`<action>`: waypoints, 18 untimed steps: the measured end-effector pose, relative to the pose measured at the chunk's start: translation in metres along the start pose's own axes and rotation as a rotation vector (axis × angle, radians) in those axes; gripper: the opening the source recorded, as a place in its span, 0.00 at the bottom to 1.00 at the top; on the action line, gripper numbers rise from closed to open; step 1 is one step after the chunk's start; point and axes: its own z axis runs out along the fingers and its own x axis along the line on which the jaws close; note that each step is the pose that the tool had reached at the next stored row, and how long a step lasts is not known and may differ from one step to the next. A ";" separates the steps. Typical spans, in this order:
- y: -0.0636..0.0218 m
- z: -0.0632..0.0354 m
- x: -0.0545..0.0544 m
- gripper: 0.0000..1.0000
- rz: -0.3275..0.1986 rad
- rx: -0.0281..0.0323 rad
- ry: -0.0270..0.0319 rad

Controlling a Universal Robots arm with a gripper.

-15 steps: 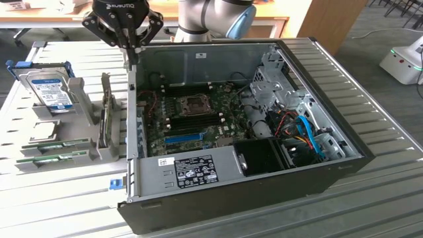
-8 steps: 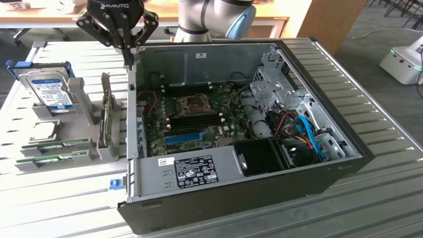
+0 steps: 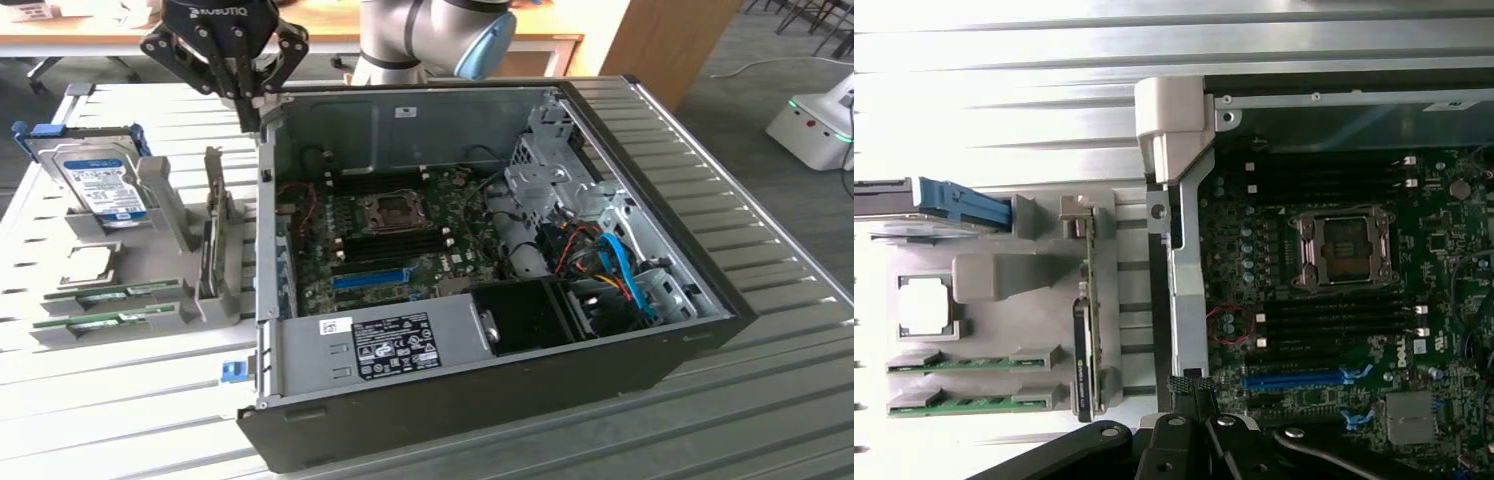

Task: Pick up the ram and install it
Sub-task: 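Reach for the ram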

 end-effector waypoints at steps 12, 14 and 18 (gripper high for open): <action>-0.0012 -0.0004 0.016 0.11 0.000 0.0000 0.0000; -0.0014 -0.0005 0.019 0.11 0.000 0.0000 0.0000; -0.0018 -0.0006 0.025 0.11 0.000 0.0000 0.0000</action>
